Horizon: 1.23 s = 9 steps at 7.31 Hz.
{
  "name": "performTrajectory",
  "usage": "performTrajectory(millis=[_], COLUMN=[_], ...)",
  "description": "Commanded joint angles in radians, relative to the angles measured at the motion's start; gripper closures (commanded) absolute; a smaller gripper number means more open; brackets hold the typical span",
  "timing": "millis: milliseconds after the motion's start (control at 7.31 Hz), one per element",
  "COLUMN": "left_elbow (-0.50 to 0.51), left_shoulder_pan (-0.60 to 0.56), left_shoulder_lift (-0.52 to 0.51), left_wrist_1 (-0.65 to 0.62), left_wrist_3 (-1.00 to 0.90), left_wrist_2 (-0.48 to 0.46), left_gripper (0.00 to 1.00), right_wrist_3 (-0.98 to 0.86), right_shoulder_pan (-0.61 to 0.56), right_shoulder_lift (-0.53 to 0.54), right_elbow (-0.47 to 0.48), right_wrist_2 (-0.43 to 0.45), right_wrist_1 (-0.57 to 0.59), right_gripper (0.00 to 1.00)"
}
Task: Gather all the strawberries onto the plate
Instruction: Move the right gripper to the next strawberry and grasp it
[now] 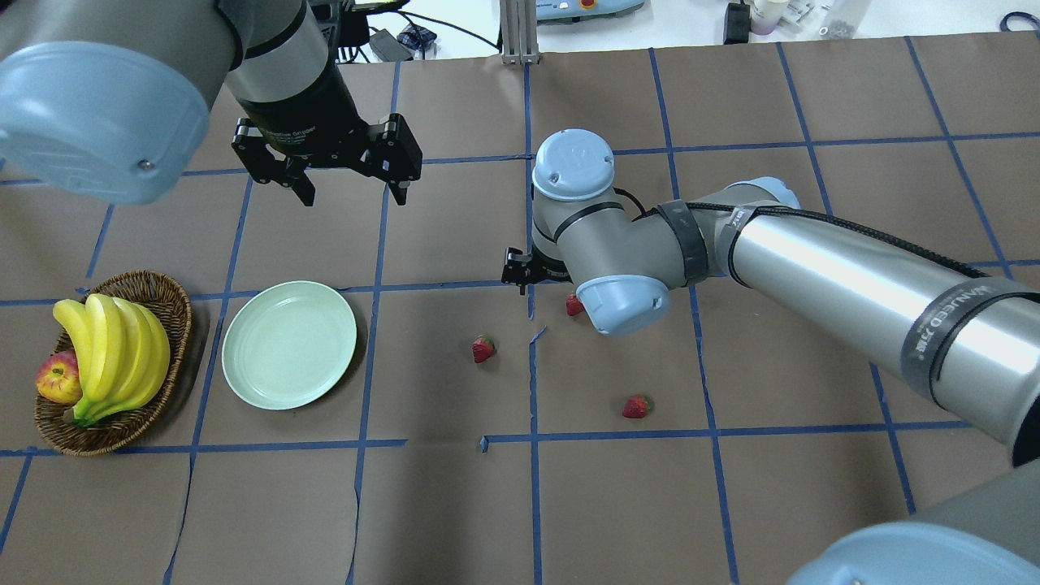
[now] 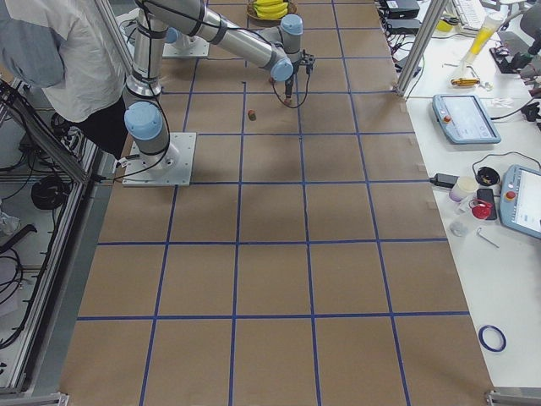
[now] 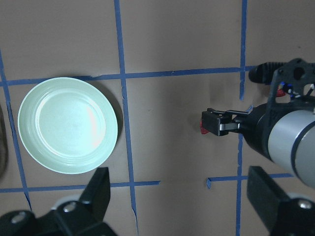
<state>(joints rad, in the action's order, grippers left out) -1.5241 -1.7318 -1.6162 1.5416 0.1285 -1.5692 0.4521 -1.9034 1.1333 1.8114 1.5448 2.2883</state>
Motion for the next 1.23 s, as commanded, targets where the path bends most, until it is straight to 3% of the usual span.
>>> performTrajectory(millis=[0,274,411,547,684,1095], left_elbow=[-0.001,-0.002,-0.002,-0.002,-0.002,-0.001], left_shoulder_pan=[0.000,0.000,0.000,0.000,0.000,0.000], left_shoulder_lift=[-0.001,-0.004,-0.005,-0.004,-0.004,-0.002], left_wrist_1=[0.000,0.000,0.000,0.000,0.000,0.000], left_wrist_3=[0.000,0.002,0.003,0.002,0.003,0.000], left_wrist_2=[0.000,0.001,0.001,0.000,0.000,0.001], left_gripper=[0.00,0.00,0.00,0.00,0.00,0.00], right_wrist_3=[-0.001,-0.003,-0.016,-0.039,-0.041,-0.012], right_shoulder_pan=[0.007,0.007,0.007,0.007,0.007,0.001], right_shoulder_lift=[-0.009,-0.061,-0.055,-0.052,-0.047,-0.024], right_elbow=[0.002,0.005,0.009,0.012,0.000,-0.029], right_wrist_2=[0.026,0.037,0.043,0.044,0.043,-0.004], right_wrist_1=[-0.024,-0.020,-0.023,-0.026,-0.027,-0.023], right_gripper=[0.00,0.08,0.35,0.74,0.98,1.00])
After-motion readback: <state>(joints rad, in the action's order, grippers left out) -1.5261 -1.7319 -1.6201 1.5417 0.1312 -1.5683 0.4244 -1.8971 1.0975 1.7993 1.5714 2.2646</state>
